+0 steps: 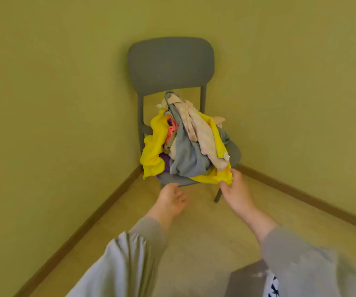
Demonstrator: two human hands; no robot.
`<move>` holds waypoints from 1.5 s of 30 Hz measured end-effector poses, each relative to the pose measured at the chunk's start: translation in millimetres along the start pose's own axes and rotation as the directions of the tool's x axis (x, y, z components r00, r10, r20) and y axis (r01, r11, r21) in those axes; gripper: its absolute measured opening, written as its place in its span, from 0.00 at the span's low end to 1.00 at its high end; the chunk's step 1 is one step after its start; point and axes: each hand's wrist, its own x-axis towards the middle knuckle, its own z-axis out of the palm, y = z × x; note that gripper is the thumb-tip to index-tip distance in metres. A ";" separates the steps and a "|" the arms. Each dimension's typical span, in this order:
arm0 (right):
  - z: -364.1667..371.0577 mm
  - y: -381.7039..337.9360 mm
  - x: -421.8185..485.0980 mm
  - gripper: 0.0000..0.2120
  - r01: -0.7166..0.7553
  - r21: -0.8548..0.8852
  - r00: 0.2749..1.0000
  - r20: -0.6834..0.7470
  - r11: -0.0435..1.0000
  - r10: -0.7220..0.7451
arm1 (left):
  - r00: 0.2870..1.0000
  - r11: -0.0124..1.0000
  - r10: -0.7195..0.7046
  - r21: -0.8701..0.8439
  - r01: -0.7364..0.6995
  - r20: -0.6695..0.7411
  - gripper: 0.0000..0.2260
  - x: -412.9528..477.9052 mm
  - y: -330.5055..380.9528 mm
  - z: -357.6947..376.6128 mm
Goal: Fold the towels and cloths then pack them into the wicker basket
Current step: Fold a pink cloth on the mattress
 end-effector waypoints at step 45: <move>1.7 2.0 -19.5 0.34 0.126 -0.329 0.990 -0.011 0.936 -0.137 | 0.988 0.177 0.125 0.978 -0.111 0.090 0.14 -41.0 8.3 -20.2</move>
